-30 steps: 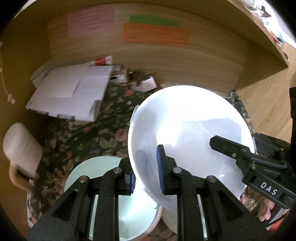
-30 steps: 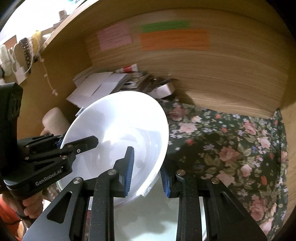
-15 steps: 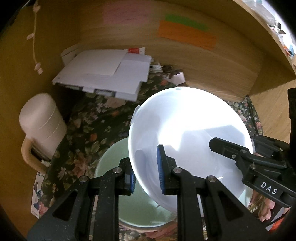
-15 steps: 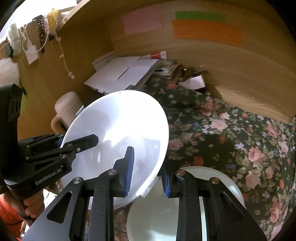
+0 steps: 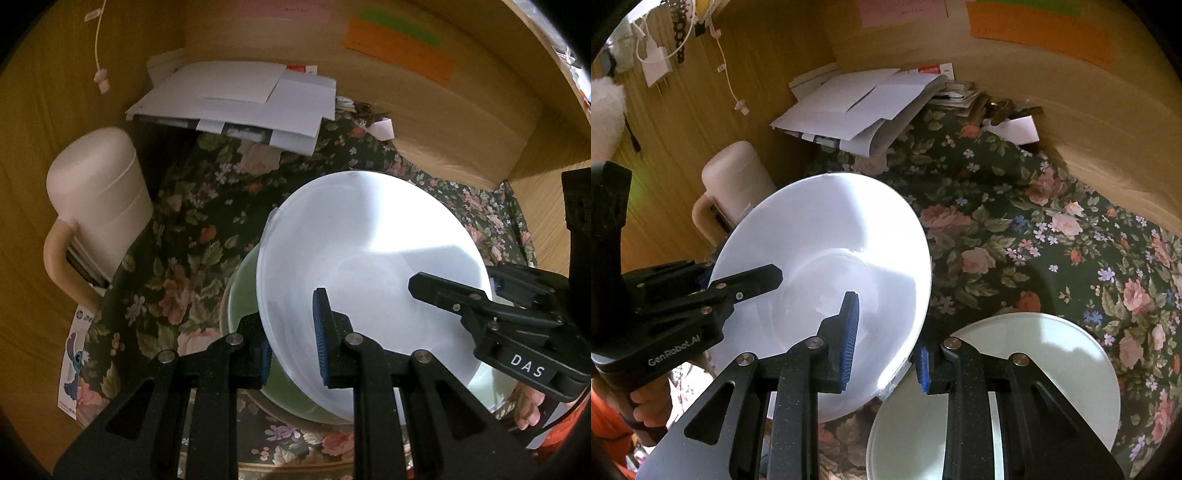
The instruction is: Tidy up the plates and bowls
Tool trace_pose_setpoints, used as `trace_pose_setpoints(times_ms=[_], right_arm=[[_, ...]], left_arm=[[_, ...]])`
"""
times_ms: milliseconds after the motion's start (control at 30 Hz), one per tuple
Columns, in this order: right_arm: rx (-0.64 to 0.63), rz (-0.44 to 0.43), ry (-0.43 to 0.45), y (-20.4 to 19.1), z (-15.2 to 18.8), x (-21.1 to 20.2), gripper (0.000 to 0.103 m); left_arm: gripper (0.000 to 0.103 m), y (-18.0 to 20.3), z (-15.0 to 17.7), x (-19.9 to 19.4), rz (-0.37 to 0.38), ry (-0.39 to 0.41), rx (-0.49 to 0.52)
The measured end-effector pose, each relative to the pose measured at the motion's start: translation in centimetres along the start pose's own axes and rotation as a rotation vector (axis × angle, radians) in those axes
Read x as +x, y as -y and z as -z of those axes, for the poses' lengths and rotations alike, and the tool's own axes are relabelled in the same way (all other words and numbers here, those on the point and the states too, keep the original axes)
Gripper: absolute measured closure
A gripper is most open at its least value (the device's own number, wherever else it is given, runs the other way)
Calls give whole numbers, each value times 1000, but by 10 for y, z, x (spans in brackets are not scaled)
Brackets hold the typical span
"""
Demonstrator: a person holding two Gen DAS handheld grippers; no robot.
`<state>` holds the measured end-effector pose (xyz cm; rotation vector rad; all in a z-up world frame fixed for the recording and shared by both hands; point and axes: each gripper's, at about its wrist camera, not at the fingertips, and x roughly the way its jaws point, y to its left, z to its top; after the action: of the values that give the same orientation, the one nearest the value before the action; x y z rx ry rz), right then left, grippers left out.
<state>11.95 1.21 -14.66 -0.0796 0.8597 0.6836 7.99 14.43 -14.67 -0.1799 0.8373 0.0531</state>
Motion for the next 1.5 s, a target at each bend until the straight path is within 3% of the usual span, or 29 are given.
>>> trace_pose_setpoints(times_ms=[133, 433, 767, 1133, 1500], right_arm=[[-11, 5, -10, -1, -1, 2, 78], [-28, 12, -12, 0, 0, 7, 78], [-53, 20, 20, 1, 1, -3, 77], [-49, 6, 34, 3, 2, -9, 77], [-55, 3, 56, 8, 3, -13, 82]], left_arm=[[84, -7, 2, 3, 21, -24, -26], [84, -12, 3, 5, -33, -7, -17], [84, -12, 1, 6, -36, -9, -5], [83, -12, -5, 8, -39, -56, -22], [68, -5, -14, 9, -32, -126, -55]])
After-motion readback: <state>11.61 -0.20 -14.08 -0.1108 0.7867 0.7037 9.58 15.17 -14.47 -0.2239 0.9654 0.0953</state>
